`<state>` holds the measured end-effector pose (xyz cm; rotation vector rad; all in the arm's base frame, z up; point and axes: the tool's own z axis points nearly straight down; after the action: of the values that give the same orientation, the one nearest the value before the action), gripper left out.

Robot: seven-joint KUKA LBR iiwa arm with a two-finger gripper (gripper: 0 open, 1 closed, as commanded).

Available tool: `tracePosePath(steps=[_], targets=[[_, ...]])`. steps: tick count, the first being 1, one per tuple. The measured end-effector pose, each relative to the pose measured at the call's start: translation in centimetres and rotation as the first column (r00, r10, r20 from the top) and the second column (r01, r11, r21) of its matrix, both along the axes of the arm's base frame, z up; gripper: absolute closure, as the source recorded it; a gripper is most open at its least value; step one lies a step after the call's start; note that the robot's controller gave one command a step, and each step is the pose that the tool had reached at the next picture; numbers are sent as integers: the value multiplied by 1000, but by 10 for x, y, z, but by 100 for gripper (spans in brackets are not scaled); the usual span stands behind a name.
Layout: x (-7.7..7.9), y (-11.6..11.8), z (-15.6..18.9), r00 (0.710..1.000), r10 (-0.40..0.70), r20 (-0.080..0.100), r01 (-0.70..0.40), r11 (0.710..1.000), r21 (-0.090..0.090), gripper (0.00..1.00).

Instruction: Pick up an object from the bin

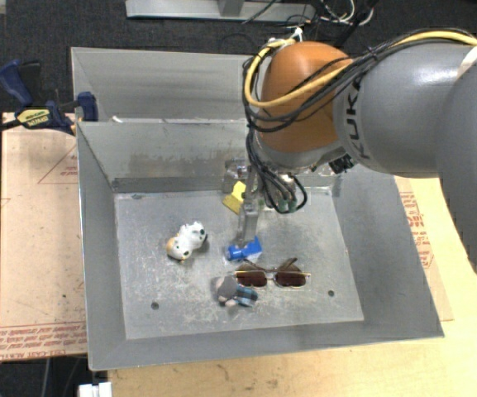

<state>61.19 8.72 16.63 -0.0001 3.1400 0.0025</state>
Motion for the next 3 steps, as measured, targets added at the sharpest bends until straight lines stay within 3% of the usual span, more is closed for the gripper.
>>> tracePosePath(steps=[1, 2, 3], targets=[[9, 24, -33, 980, 198, 10, -198, 980, -3, 0], [1, 65, -43, 909, 416, -5, -416, 909, 1, 0], [0, 70, -52, 901, 434, 2, -434, 901, -1, 0]])
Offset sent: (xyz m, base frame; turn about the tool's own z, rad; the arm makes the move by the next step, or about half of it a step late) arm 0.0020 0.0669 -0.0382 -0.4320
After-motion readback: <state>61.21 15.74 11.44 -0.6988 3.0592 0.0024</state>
